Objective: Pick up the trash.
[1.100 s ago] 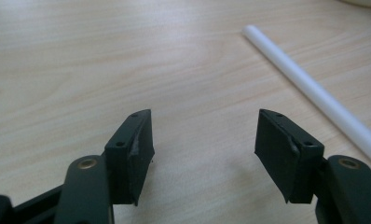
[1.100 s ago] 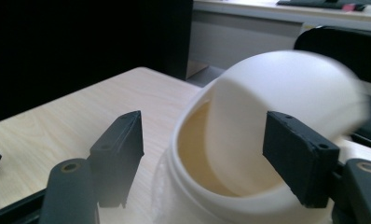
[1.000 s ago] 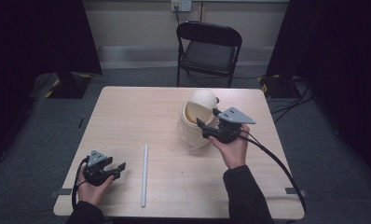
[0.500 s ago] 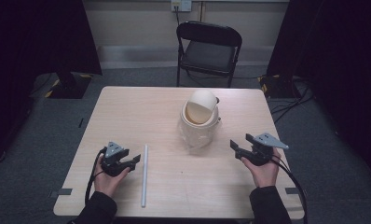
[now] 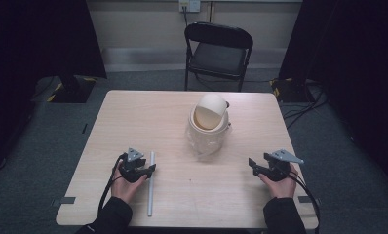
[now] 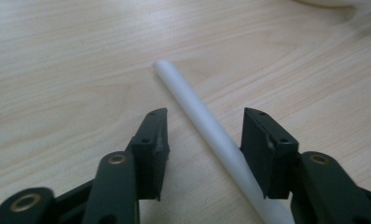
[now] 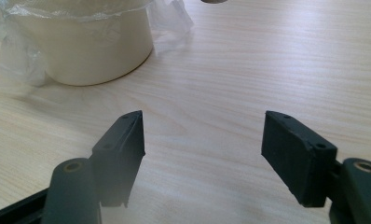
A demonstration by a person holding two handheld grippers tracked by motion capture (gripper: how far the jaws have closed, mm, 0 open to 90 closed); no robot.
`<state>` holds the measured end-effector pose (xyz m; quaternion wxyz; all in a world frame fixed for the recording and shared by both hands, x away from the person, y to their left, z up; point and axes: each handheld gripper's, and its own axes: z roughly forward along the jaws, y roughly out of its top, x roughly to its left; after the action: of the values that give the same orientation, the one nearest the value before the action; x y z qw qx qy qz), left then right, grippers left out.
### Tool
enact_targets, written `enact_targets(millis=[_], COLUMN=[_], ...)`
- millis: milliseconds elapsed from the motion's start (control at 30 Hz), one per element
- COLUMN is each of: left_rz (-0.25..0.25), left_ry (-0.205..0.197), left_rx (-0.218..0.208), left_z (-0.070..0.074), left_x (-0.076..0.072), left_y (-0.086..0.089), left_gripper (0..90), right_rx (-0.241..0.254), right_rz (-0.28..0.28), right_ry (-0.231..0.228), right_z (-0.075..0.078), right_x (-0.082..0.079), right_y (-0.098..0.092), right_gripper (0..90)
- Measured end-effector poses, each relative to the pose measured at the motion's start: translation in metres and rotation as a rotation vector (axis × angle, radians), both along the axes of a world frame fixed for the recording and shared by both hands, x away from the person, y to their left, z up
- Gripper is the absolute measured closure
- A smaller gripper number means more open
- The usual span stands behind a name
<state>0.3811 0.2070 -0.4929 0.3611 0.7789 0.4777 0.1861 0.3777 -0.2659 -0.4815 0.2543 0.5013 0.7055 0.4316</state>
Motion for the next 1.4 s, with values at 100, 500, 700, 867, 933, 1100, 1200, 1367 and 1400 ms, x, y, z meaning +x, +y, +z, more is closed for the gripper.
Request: enact_targets(millis=[100, 500, 700, 867, 933, 1100, 1200, 1367, 1400], left_rz=[0.006, 0.028, -0.002, -0.034, -0.050, -0.073, -0.093, -0.117, -0.127], left_ry=[0.002, 0.012, -0.045, -0.146, -0.186, -0.267, -0.319, -0.378, -0.391], left_rx=[0.025, 0.024, -0.004, -0.058, -0.085, -0.127, -0.155, -0.194, -0.199], left_z=[0.000, 0.001, 0.012, 0.036, 0.045, 0.065, 0.078, 0.095, 0.098], left_x=[0.000, 0.001, -0.003, -0.012, -0.017, -0.026, -0.032, -0.042, -0.044], left_y=[-0.002, 0.000, 0.000, 0.001, 0.001, 0.000, 0.000, -0.002, -0.002], left_gripper=[57.9, 78.4, 79.3, 79.3, 79.3, 79.3, 79.4, 79.3, 79.3], right_rx=[0.001, -0.004, 0.015, 0.033, 0.046, 0.067, 0.088, 0.113, 0.116], right_rz=[0.000, 0.023, 0.033, 0.036, 0.035, 0.045, 0.052, 0.078, 0.082], right_ry=[0.001, 0.009, 0.002, -0.016, -0.025, -0.059, -0.086, -0.126, -0.131], right_z=[0.000, -0.002, 0.000, 0.006, 0.008, 0.016, 0.021, 0.031, 0.032], right_x=[0.000, 0.000, 0.001, 0.000, -0.001, -0.002, -0.002, -0.004, -0.005], right_y=[0.000, 0.001, 0.001, 0.000, -0.001, -0.002, -0.002, 0.001, 0.002], right_gripper=[30.3, 33.2, 34.0, 34.3, 34.6, 35.8, 37.0, 39.7, 40.2])
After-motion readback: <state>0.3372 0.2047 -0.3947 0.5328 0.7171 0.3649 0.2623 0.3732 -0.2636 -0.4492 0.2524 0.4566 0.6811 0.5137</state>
